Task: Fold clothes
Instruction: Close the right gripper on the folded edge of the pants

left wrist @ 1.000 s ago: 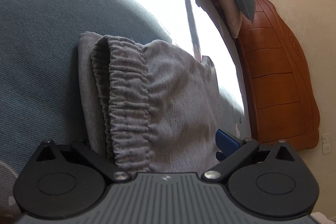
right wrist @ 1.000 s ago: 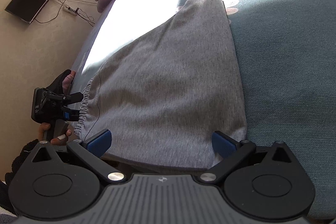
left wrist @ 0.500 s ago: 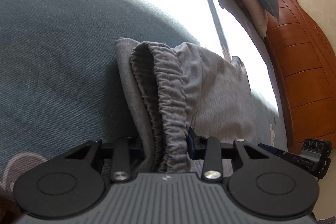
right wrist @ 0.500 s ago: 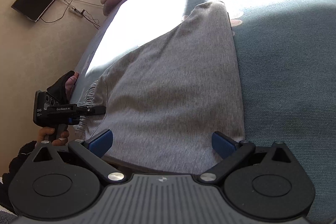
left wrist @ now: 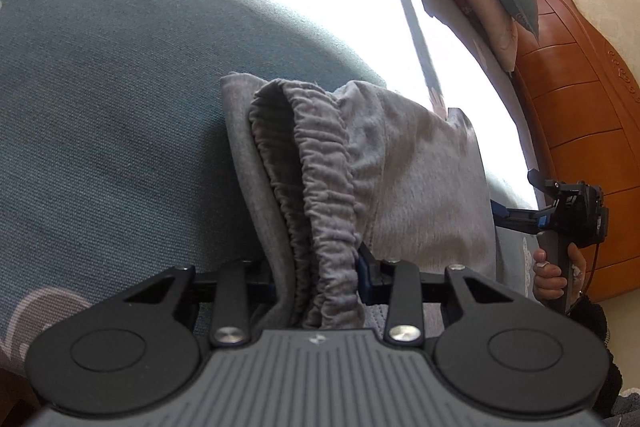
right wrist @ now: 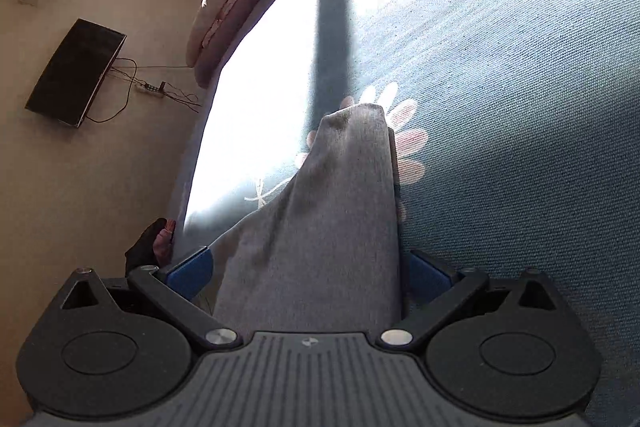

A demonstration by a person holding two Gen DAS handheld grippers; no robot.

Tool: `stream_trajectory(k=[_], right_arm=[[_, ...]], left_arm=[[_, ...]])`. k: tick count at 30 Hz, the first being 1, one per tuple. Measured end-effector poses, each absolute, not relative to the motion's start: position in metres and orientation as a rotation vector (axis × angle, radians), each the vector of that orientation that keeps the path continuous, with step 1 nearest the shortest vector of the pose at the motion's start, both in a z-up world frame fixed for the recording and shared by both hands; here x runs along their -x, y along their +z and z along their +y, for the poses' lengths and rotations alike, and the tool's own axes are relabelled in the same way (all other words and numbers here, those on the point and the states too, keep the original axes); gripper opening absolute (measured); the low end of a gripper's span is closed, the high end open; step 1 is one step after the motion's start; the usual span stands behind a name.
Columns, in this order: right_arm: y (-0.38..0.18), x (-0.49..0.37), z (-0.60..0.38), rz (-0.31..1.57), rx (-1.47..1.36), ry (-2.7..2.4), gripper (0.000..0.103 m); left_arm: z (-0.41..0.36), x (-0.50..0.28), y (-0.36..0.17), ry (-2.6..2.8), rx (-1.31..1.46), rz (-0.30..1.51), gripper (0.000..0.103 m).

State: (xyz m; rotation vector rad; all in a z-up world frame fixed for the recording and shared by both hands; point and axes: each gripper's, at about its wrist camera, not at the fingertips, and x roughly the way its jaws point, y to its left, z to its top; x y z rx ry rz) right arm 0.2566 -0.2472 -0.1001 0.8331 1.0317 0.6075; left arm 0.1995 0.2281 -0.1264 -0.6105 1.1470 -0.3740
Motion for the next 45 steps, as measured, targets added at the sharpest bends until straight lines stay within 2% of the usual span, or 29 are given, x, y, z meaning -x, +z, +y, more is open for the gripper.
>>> stream_trajectory(k=[6,14,21,29,37,39,43,45], right_arm=[[-0.098,-0.268,-0.225,1.077,-0.771,0.64,0.103],[-0.098,-0.211,-0.227,1.108,-0.766,0.745,0.103],[-0.095,-0.246,-0.203,1.111,-0.727,0.704,0.103],[-0.082,-0.208,-0.183,1.111,-0.497,0.708,0.101],[-0.074,-0.185,-0.122,1.055,-0.017,0.63,0.103],[-0.073,-0.187,-0.127,1.049,-0.046,0.64,0.103],[-0.076,-0.202,-0.16,1.058,-0.3,0.688,0.103],[-0.079,-0.208,-0.172,1.06,-0.407,0.69,0.096]], left_arm=[[0.227,-0.198,-0.127,-0.374,0.615,1.136,0.037],[0.227,-0.197,-0.128,-0.377,0.622,1.132,0.037],[0.225,-0.193,-0.127,-0.36,0.622,1.124,0.036],[0.224,-0.195,-0.125,-0.351,0.618,1.142,0.037],[0.22,-0.194,-0.124,-0.336,0.612,1.148,0.036],[0.22,-0.195,-0.124,-0.336,0.616,1.149,0.036],[0.221,-0.195,-0.124,-0.338,0.622,1.15,0.036],[0.221,-0.195,-0.125,-0.338,0.627,1.15,0.036]])
